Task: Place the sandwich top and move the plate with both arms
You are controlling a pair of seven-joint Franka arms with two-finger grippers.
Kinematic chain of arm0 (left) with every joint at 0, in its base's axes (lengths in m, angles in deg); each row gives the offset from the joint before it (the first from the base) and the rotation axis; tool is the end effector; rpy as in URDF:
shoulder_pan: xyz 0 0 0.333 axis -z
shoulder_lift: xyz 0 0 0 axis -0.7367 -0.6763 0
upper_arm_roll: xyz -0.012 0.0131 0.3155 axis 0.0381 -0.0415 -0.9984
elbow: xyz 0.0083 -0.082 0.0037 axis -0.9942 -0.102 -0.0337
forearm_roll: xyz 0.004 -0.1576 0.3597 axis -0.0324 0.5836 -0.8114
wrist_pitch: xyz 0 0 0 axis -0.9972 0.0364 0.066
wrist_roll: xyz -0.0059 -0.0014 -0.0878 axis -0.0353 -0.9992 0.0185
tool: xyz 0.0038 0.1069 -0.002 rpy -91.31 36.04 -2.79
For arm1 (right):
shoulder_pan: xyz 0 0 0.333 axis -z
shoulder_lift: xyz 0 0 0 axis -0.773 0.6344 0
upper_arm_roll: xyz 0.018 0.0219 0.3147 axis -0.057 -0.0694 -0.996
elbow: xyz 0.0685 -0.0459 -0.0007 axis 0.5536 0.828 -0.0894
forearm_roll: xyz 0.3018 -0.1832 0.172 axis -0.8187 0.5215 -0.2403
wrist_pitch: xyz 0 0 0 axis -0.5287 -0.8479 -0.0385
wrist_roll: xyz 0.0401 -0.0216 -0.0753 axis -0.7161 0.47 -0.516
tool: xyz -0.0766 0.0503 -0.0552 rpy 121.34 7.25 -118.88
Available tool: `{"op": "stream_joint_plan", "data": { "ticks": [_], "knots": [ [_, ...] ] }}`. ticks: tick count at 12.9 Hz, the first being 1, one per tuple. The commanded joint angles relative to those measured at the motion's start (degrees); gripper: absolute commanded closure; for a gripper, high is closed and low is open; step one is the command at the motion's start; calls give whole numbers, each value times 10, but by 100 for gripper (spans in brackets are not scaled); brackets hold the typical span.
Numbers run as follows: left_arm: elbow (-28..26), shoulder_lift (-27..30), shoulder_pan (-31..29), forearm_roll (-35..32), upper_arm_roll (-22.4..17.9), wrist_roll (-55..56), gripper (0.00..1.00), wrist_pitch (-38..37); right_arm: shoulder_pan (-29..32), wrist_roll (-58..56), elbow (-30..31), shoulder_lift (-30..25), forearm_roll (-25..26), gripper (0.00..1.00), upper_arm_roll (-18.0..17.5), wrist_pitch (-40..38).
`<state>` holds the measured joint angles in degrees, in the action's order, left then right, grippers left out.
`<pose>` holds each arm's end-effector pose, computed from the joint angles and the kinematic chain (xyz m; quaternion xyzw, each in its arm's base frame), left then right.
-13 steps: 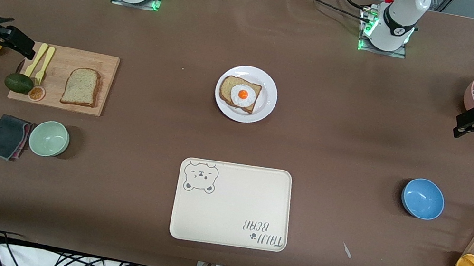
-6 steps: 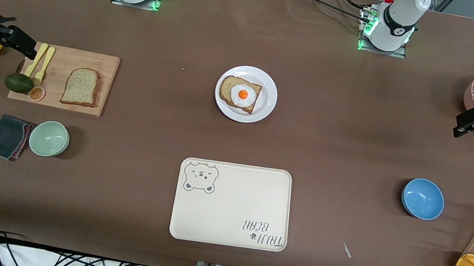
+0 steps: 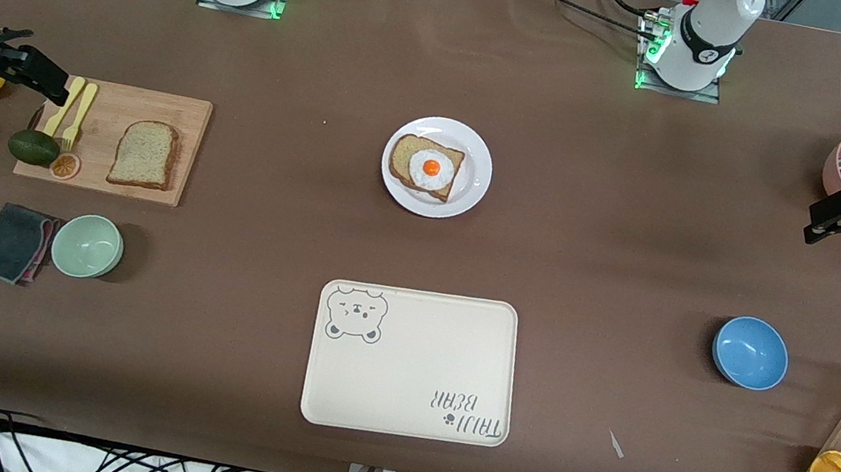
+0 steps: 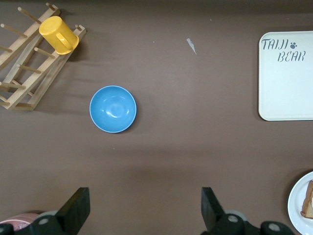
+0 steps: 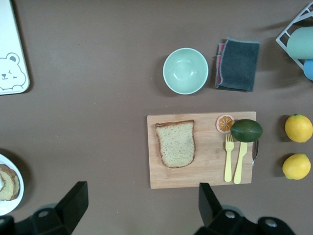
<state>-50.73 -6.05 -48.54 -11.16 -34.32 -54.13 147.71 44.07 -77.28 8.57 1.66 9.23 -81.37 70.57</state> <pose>0.5770 -0.0103 0.6115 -0.9995 -0.0193 -0.0223 0.0100 0.5854 0.0346 0.6018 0.9990 -0.0290 -0.0258 0.0202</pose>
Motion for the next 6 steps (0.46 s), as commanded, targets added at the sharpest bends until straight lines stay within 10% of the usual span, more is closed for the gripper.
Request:
{"op": "stream_joint_plan", "data": {
  "ticks": [1, 6],
  "knots": [
    [17, -7, 2, -1, 0, -9, 0, -11, -1, 5, -3, -5, -8, 0, -3, -2],
    [17, -6, 2, 0, -1, -9, 0, -11, -1, 6, 0, -5, -7, 0, -1, -1]
  ]
}}
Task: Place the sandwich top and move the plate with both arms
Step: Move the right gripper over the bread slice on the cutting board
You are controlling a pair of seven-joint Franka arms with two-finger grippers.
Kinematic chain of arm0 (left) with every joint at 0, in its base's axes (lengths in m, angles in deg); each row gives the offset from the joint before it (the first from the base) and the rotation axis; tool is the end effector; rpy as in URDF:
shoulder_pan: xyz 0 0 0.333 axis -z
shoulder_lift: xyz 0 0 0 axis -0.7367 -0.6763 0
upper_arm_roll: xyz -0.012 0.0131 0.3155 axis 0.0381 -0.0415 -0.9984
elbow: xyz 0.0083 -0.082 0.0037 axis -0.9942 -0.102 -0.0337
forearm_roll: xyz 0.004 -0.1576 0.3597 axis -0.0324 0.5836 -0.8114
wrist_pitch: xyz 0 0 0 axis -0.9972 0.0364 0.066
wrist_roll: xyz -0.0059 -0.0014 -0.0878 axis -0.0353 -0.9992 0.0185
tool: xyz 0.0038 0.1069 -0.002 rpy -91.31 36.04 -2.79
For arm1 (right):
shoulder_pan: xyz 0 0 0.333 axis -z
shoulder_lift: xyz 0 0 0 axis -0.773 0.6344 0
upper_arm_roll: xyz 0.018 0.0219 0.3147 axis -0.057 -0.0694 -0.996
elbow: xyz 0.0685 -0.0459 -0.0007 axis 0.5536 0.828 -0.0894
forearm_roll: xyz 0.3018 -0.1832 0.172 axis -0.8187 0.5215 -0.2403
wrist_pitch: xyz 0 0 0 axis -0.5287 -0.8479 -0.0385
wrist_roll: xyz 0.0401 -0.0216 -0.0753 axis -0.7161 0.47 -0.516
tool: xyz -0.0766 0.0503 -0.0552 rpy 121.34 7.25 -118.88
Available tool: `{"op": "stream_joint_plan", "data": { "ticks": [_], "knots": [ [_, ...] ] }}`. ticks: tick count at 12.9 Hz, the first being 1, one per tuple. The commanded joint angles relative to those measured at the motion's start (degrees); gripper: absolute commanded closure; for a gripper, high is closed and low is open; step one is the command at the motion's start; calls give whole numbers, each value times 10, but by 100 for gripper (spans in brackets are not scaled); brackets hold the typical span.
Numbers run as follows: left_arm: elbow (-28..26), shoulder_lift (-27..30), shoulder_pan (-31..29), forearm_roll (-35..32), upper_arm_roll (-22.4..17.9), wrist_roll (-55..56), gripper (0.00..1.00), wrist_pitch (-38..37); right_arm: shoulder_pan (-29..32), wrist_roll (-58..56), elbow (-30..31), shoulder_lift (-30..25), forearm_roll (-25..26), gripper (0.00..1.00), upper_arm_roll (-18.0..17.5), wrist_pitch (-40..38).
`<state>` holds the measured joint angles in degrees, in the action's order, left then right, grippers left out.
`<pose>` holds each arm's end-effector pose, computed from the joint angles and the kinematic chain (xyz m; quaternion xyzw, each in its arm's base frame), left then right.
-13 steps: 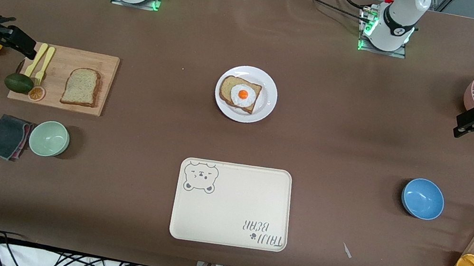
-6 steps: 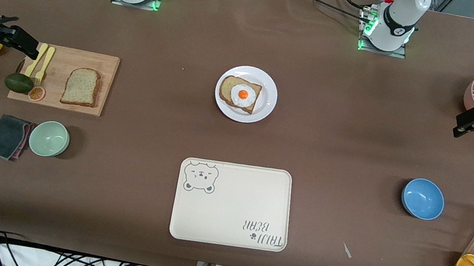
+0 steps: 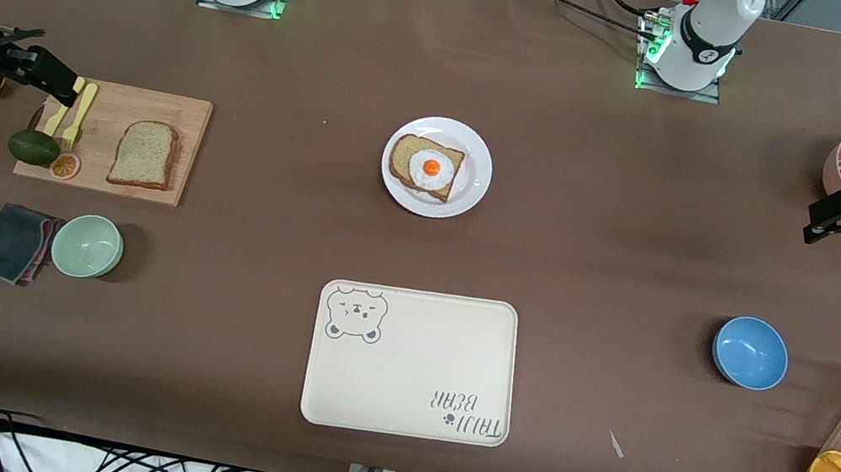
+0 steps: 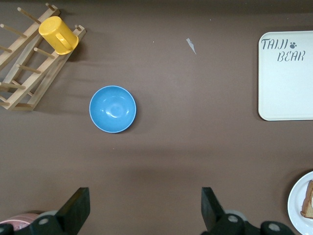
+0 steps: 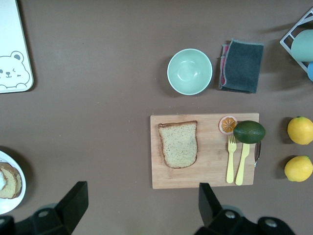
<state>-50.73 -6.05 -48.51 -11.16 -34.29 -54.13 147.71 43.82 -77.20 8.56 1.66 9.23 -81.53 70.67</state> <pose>0.5770 -0.0109 0.6115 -0.9995 -0.0188 -0.0223 0.0100 0.5854 0.0387 0.6020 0.9992 -0.0261 -0.0248 0.0200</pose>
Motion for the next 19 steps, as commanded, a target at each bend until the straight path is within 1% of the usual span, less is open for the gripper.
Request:
{"op": "stream_joint_plan", "data": {
  "ticks": [1, 4, 5, 6, 7, 9, 11, 12, 13, 15, 16, 17, 18, 19],
  "knots": [
    [18, -6, 3, 0, -1, -9, 0, -11, 2, 7, 0, -4, -7, 0, 0, -4],
    [18, -6, 3, -1, 11, -5, 0, -11, 2, 1, 13, 0, -7, 1, 0, 2],
    [18, -6, 3, -2, 13, -5, 0, -11, 1, 2, 32, 0, -7, 1, -1, 7],
    [18, -6, 3, -2, 12, -6, 0, -11, 1, 8, 53, -2, -8, 5, -1, 21],
    [19, -6, 1, -1, 11, -7, 0, -11, 1, 14, 87, -8, -9, 8, -1, 39],
    [19, -6, 2, -1, 12, -6, 0, -11, 1, 34, 165, -27, -11, 7, 1, 102],
    [19, -6, 2, 0, 12, -4, 0, -11, 2, 33, 222, -26, -11, 8, 0, 151],
    [19, -5, 2, 0, 12, -5, 0, -11, 2, 23, 260, -28, -11, 8, 0, 197],
    [19, -6, 2, -1, 12, -4, 0, -11, 1, 17, 310, -33, -9, 8, -1, 258],
    [19, -6, 2, 0, 12, -5, 0, -11, 2, 12, 426, -36, -7, 8, -1, 415],
    [19, -6, 2, 1, 12, -5, 0, -11, 1, 10, 467, -33, -7, 8, -1, 467],
    [19, -6, 2, 1, 12, -7, 0, -11, 1, 10, 487, -26, -7, 10, 0, 493],
    [19, -6, 2, 0, 12, -9, 0, -11, 1, 10, 489, -15, -5, 14, 0, 496],
    [19, -6, 2, 1, 12, -9, 0, -10, 1, 9, 491, -11, 0, 16, 0, 496]
  ]
}}
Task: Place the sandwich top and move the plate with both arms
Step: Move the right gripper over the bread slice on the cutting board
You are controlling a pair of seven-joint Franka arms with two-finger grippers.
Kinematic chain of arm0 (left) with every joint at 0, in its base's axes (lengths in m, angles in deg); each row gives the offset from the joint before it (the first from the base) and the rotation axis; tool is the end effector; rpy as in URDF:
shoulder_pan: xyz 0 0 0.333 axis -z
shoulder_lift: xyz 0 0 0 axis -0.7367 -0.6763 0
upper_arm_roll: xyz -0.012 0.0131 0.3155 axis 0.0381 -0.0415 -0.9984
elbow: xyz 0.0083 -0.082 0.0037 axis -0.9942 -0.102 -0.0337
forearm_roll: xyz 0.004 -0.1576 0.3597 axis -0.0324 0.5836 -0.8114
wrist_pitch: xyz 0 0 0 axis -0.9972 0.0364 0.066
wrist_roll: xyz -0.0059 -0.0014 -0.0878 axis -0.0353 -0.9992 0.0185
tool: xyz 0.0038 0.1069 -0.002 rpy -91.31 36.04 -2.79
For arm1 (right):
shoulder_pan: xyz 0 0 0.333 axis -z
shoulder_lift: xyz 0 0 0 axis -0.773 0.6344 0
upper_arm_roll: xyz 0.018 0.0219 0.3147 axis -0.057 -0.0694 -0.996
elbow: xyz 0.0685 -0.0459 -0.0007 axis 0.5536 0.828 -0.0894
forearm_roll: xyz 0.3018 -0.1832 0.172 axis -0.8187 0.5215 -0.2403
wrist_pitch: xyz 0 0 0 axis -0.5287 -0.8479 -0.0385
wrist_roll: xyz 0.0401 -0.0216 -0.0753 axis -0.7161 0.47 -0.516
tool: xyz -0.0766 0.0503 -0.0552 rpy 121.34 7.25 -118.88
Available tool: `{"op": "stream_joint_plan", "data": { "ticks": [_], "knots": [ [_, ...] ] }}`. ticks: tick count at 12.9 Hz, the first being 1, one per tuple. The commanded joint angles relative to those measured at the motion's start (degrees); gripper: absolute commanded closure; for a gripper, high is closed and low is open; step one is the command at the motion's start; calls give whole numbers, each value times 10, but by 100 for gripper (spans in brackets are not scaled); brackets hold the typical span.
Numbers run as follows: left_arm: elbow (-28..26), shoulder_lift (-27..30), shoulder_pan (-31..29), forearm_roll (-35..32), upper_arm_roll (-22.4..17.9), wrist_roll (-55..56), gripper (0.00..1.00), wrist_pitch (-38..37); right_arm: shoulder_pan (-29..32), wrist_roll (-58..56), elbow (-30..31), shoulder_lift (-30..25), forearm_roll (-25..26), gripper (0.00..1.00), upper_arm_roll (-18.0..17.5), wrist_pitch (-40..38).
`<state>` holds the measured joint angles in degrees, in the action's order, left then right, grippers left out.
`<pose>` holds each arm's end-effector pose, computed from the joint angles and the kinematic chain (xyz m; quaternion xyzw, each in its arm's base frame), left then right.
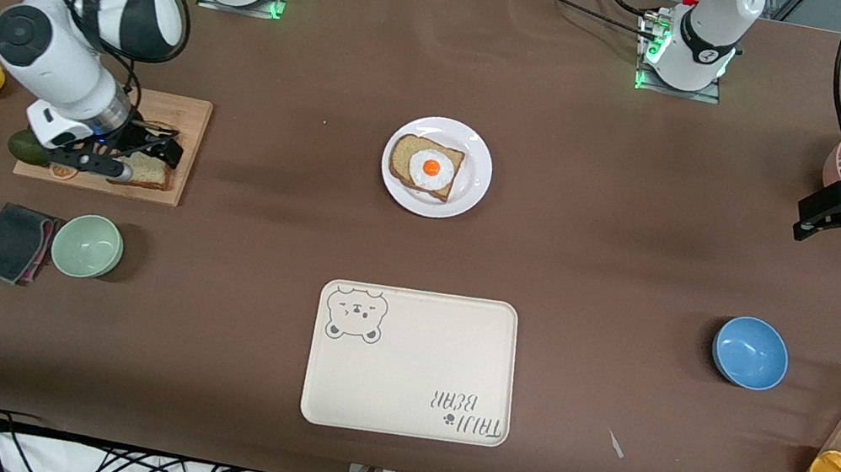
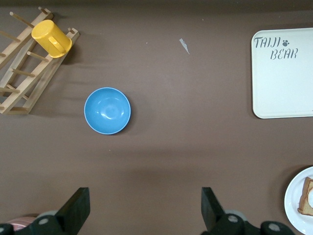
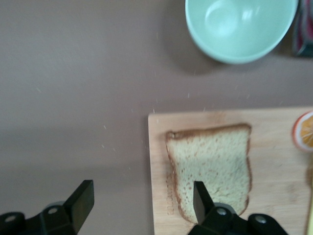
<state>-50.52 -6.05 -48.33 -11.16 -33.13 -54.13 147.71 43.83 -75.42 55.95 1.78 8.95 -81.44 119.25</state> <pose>0.5767 -0.0241 0.6133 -0.9996 -0.0072 -0.0242 0.0091 0.5196 0.0344 0.2944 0.9992 -0.0333 -0.0160 0.0132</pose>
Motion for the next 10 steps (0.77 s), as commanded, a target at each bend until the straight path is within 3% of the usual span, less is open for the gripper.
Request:
{"op": "stream_joint_plan", "data": {
  "ticks": [1, 6, 10],
  "knots": [
    [17, -6, 0, 1, 1, -9, 0, -10, 1, -10, 19, -10, 4, 17, -1, 10],
    [30, -11, -4, -1, -4, -10, 0, -11, 5, -10, 24, 34, 22, 25, 8, 29],
    [30, -11, 0, -2, -2, -10, 0, -11, 6, -10, 22, 65, 40, 25, 14, 63]
  ]
}}
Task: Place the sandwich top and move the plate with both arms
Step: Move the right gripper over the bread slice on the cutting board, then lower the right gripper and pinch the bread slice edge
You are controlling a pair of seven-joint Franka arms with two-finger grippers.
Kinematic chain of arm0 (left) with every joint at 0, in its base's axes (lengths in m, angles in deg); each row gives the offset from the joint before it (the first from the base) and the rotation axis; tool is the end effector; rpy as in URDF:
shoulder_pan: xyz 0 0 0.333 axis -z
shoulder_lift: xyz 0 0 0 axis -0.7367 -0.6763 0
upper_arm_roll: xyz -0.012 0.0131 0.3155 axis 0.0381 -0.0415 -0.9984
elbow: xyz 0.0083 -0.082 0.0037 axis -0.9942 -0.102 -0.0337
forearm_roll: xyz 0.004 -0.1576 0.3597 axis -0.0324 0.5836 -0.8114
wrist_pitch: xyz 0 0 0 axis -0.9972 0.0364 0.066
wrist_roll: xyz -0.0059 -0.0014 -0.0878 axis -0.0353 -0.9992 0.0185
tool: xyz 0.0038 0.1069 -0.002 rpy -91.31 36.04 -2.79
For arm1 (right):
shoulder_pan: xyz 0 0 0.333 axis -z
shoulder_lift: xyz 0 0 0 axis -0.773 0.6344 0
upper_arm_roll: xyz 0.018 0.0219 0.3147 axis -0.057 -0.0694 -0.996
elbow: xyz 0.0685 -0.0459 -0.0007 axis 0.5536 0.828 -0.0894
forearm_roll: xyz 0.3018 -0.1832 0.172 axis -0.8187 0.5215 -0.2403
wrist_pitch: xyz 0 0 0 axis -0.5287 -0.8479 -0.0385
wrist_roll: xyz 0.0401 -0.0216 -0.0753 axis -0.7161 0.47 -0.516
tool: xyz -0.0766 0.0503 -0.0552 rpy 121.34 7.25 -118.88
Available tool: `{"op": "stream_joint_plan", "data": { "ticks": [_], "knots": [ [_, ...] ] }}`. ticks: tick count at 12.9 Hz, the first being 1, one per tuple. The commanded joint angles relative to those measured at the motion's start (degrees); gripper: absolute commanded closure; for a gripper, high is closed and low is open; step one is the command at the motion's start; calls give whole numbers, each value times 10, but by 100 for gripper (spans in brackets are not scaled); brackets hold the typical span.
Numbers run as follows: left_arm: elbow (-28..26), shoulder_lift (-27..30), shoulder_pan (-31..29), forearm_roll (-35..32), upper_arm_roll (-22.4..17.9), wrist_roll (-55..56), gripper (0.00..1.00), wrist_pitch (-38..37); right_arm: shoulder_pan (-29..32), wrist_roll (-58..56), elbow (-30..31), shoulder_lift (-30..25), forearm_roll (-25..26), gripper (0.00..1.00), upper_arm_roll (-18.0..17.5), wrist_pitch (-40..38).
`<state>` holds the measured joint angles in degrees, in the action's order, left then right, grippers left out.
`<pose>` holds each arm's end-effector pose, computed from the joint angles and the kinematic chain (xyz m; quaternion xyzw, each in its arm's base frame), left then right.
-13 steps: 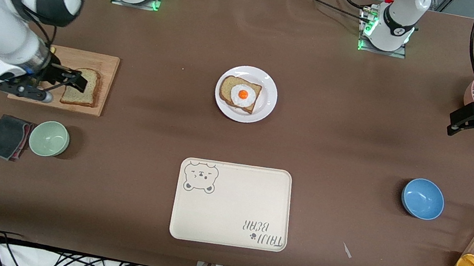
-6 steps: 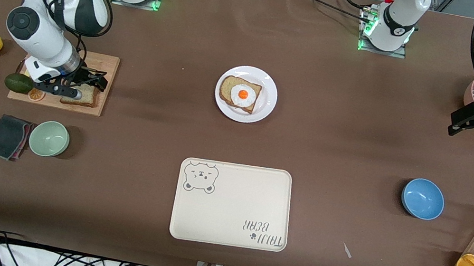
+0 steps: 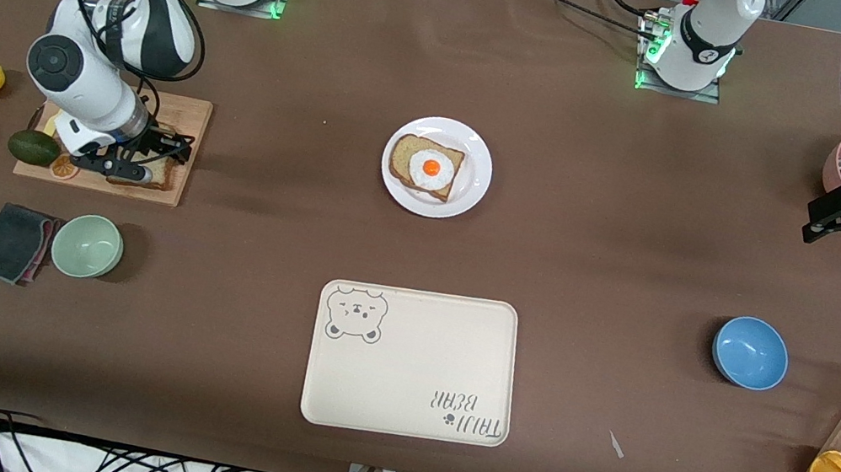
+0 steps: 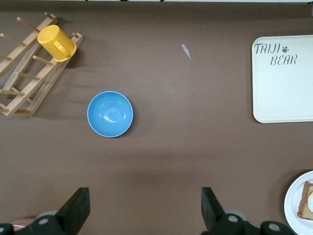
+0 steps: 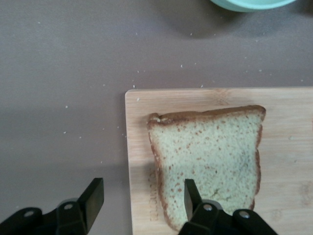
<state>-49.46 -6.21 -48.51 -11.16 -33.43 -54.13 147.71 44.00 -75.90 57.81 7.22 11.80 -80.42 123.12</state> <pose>0.5781 -0.0193 0.6206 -0.9994 -0.0114 -0.0320 0.0089 0.5097 0.0228 0.2387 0.9983 -0.0185 -0.0442 0.0341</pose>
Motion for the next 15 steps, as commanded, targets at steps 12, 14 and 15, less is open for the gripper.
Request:
{"op": "stream_joint_plan", "data": {
  "ticks": [12, 14, 15],
  "knots": [
    [21, -10, 3, -1, 1, -8, 0, -10, 4, 3, 6, 49, 11, 55, 10, 58],
    [22, -10, 3, -1, 3, -7, 0, -10, 4, 2, 8, 49, 11, 64, 10, 58],
    [22, -10, 4, -1, 4, -7, 0, -10, 4, 2, 8, 51, 11, 72, 10, 58]
  ]
}}
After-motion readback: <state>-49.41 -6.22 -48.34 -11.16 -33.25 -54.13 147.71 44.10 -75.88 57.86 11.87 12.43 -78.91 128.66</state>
